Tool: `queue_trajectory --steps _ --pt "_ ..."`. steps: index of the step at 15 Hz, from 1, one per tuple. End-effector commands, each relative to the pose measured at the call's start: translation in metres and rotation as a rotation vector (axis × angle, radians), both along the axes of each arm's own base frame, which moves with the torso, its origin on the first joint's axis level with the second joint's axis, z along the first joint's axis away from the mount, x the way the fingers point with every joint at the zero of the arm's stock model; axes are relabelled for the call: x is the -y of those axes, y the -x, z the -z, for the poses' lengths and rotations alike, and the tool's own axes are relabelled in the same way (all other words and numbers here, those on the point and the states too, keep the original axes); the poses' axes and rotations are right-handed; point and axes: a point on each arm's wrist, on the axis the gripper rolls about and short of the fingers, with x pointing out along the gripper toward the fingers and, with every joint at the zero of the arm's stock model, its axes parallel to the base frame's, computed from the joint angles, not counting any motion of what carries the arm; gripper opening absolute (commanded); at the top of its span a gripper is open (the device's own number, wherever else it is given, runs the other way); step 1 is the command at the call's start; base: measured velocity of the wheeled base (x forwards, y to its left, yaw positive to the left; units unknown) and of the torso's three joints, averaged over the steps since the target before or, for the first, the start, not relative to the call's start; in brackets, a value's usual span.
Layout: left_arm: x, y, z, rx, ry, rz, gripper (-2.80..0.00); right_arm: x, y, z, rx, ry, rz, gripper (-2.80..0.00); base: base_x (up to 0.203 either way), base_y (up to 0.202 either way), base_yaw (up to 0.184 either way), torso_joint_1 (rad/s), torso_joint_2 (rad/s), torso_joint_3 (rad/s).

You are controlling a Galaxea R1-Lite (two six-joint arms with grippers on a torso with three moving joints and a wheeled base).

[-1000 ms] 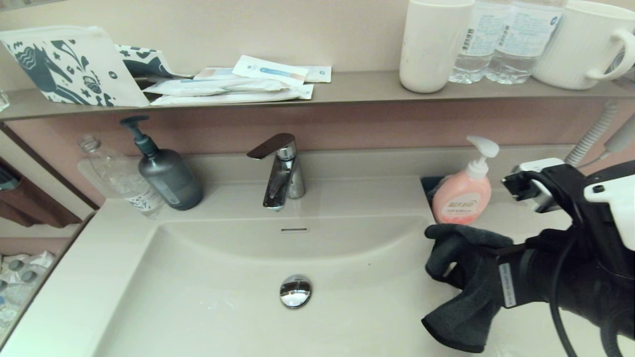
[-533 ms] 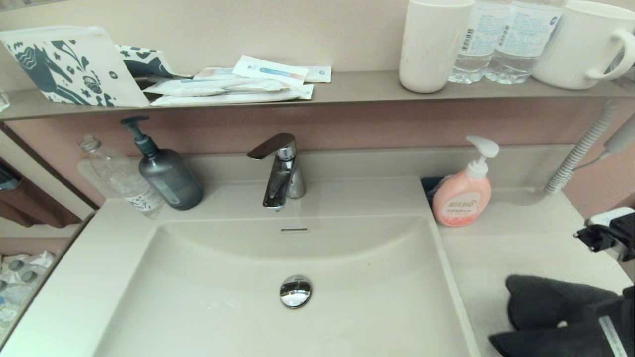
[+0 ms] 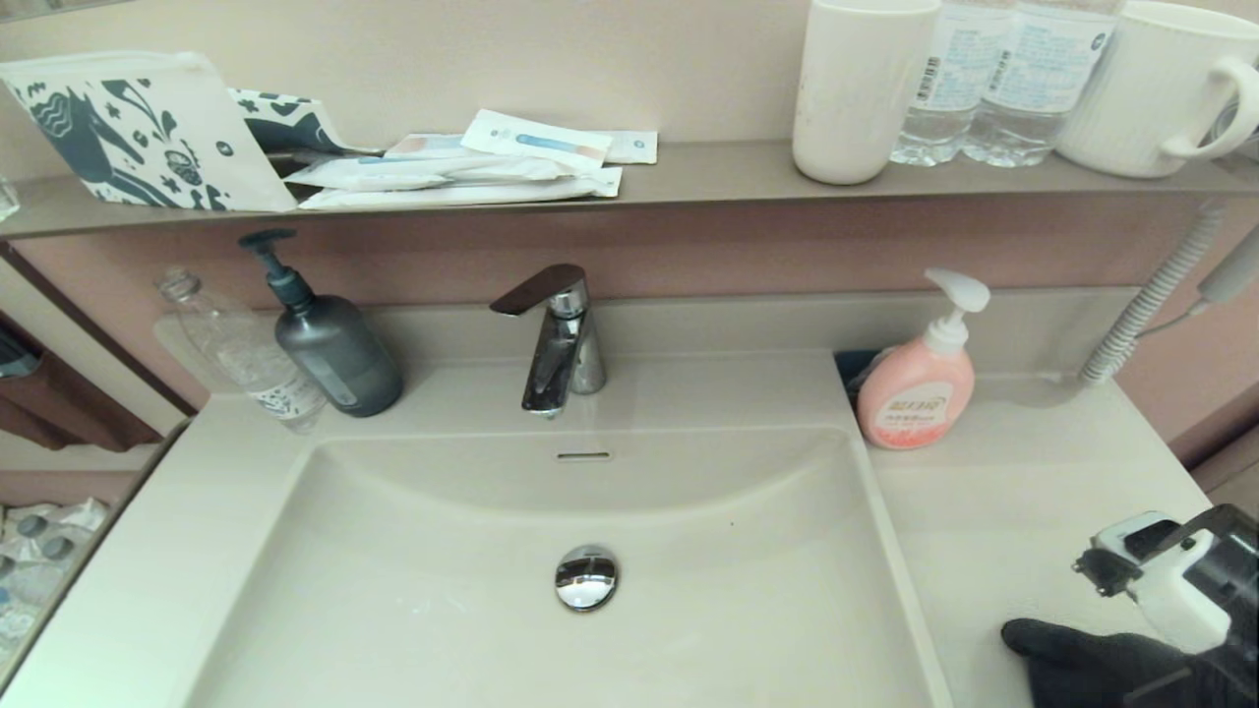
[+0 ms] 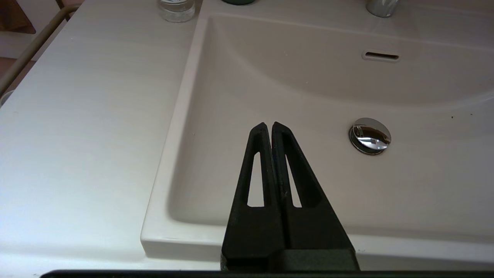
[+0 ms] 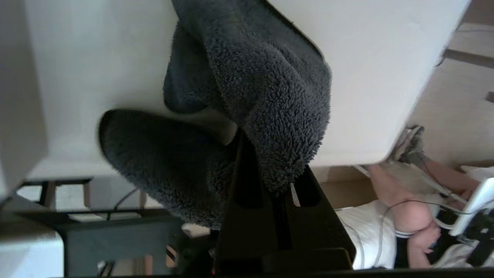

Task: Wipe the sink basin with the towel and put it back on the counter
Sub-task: Wipe the sink

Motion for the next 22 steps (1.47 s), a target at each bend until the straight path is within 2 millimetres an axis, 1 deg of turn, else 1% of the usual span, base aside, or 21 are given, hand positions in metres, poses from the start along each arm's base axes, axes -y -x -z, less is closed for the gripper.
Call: queue_trajectory --steps 1,3,4,7,11,14,18,20,22 --pt "0.000 0.000 0.000 -0.001 0.001 0.000 -2.80 -0.002 -0.010 0.017 -0.009 0.005 0.024 -2.80 0.000 0.000 0.000 0.000 0.00 0.000" --pt "0.000 0.000 0.000 -0.001 0.001 0.000 -2.80 -0.001 -0.021 0.041 0.001 -0.042 0.034 -2.80 0.000 0.000 0.000 0.000 0.00 0.000" --pt "0.000 0.000 0.000 -0.001 0.001 0.000 -2.80 -0.001 -0.027 0.050 0.017 -0.094 0.036 -2.80 0.000 0.000 0.000 0.000 0.00 0.000" --pt "0.000 0.000 0.000 -0.001 0.001 0.000 -2.80 0.004 -0.049 0.072 0.058 -0.257 0.049 -2.80 0.000 0.000 0.000 0.000 0.00 0.000" --pt "0.000 0.000 0.000 -0.001 0.001 0.000 -2.80 0.001 -0.073 0.088 0.085 -0.426 0.000 -2.80 0.000 0.000 0.000 0.000 0.00 0.000" --pt "0.000 0.000 0.000 -0.001 0.001 0.000 -2.80 -0.008 -0.080 0.104 0.073 -0.480 -0.049 -2.80 0.000 0.000 0.000 0.000 0.00 0.000" --pt "0.000 0.000 0.000 -0.001 0.001 0.000 -2.80 -0.015 -0.073 0.108 0.047 -0.534 -0.117 -2.80 0.000 0.000 0.000 0.000 0.00 0.000" --pt "0.000 0.000 0.000 -0.001 0.001 0.000 -2.80 -0.012 -0.066 0.104 0.045 -0.558 -0.144 -2.80 0.000 0.000 0.000 0.000 0.00 0.000" --pt "0.000 0.000 0.000 -0.001 0.001 0.000 -2.80 -0.005 -0.066 0.096 0.083 -0.563 -0.136 -2.80 0.000 0.000 0.000 0.000 0.00 0.000"
